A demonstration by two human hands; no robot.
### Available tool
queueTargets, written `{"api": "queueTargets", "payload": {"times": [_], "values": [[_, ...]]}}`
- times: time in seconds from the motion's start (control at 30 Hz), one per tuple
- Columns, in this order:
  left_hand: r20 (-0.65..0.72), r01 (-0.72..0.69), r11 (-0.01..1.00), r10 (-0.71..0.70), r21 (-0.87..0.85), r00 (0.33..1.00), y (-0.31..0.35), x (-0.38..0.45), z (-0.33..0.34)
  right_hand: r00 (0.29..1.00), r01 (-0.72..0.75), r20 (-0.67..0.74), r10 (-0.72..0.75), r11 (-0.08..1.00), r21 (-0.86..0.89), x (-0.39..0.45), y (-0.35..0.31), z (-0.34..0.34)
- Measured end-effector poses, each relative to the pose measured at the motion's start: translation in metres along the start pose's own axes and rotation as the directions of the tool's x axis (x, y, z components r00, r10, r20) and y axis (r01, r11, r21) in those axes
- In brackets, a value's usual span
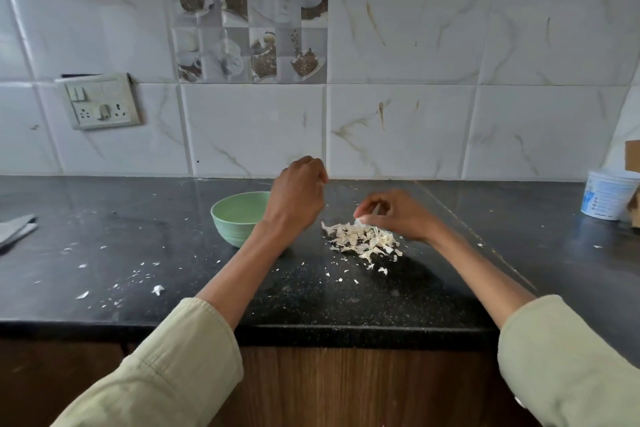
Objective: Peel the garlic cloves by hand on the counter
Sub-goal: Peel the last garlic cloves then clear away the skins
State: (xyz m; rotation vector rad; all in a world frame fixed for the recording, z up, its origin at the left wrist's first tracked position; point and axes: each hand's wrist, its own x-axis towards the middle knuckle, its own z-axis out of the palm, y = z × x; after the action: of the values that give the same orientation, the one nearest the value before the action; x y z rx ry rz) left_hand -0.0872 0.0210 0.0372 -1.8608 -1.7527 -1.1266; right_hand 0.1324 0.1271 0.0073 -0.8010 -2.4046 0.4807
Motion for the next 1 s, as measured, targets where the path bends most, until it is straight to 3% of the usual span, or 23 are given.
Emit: {"api": "queueTargets", "payload": {"times": [0.13, 0.33, 0.43, 0.53, 0.73, 0.83, 1.0], "values": [[-0.006, 0.136, 0.989, -0.136, 0.064, 0.991, -0.024, -0.006, -0.014, 0.999, 0.02, 0.053, -0.014, 0.994, -0.111, -0.001, -0.005, 0.006], [0.031, 0.154, 0.983, -0.158, 0.104, 0.987, -0.017, -0.007, -0.011, 0.996, 0.076, 0.064, -0.063, 0.972, -0.223, 0.002, -0.012, 0.022], [0.043, 0.099, 0.995, -0.099, 0.021, 0.994, 0.0, -0.003, -0.002, 0.995, 0.093, 0.061, -0.082, 0.974, -0.208, 0.004, -0.011, 0.024], [0.118, 0.085, 0.981, -0.065, -0.174, 0.991, 0.015, 0.005, 0.016, 0.997, 0.072, 0.032, -0.069, 0.989, -0.126, 0.006, -0.008, 0.022], [0.23, 0.202, 0.842, -0.096, -0.5, 0.968, 0.024, 0.034, 0.057, 0.994, 0.004, -0.11, 0.01, 0.992, 0.127, 0.008, 0.001, 0.005], [0.231, 0.234, 0.843, -0.136, -0.483, 0.964, 0.016, 0.032, 0.079, 0.975, -0.078, -0.193, 0.112, 0.982, 0.174, 0.007, 0.01, -0.004], [0.29, 0.148, 0.909, -0.032, -0.39, 0.956, 0.007, 0.026, 0.096, 0.979, -0.109, -0.173, 0.11, 0.994, 0.017, 0.013, 0.02, -0.013]]}}
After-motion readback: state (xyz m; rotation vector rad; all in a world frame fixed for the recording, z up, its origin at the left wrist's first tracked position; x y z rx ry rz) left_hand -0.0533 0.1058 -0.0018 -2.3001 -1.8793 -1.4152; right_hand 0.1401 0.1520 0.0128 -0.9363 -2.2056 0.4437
